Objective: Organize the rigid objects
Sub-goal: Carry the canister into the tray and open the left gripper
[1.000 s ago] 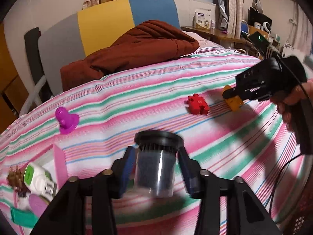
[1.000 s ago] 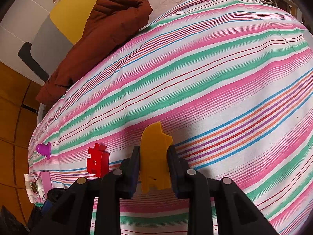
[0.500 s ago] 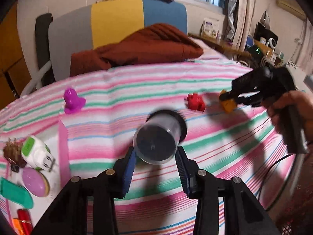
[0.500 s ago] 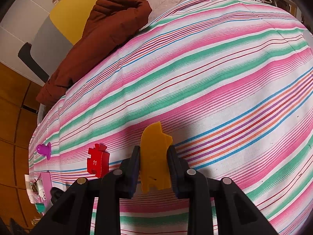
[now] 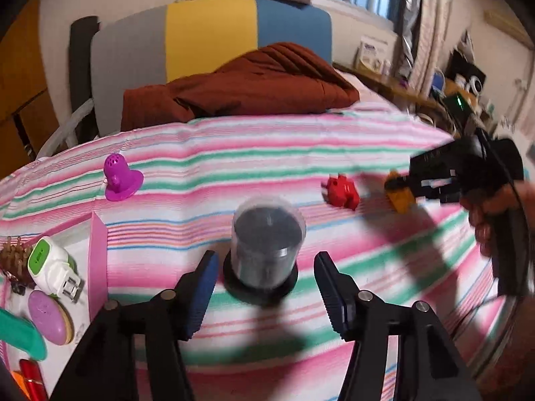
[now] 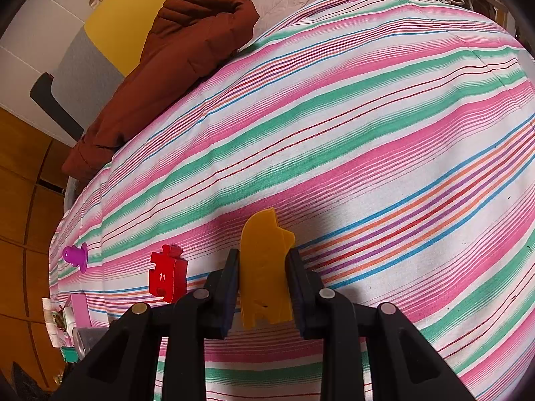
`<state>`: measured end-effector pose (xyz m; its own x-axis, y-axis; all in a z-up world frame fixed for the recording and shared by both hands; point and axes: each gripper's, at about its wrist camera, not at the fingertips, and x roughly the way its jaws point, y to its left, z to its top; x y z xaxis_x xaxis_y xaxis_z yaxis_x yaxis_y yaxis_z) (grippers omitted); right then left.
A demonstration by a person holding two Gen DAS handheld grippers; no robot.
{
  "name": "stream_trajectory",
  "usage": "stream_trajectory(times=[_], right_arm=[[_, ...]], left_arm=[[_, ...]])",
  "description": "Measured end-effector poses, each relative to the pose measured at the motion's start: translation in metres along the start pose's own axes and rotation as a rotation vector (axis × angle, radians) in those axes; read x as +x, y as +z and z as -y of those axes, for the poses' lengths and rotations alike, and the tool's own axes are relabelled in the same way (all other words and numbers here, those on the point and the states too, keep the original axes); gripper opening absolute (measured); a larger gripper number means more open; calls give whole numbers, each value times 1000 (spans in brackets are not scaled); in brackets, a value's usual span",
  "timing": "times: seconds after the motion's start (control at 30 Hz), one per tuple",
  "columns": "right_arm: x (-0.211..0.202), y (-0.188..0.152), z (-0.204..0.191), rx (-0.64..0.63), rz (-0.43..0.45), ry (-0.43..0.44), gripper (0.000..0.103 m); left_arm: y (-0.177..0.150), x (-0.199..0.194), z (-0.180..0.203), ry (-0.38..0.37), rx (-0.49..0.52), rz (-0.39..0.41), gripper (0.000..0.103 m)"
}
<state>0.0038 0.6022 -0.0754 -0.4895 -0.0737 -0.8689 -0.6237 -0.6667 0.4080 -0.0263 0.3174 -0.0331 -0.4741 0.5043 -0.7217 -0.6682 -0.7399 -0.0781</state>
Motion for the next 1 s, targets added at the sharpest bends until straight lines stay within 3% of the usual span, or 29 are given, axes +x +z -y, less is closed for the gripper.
stream_trajectory(times=[0.07,0.13,0.4,0.7,1.0], right_arm=[[0,0,0,1,0,1,27],[1,0,0,-2,0,-1,27],[-3,1,5,-13,6,-6,27],[-8,-3,4,-54,20,-24,27],[-8,-8,-7,-128,45,-83,26]], left_arm=[[4,6,1,5,-9,4,58],[7,13,3,14,-7,-6,45],[-8,-7,-5,-10,-57,16,45],[-26,-56,-10,-57,-86,73,45],[-51,-122,-38,-18,-102,150,45]])
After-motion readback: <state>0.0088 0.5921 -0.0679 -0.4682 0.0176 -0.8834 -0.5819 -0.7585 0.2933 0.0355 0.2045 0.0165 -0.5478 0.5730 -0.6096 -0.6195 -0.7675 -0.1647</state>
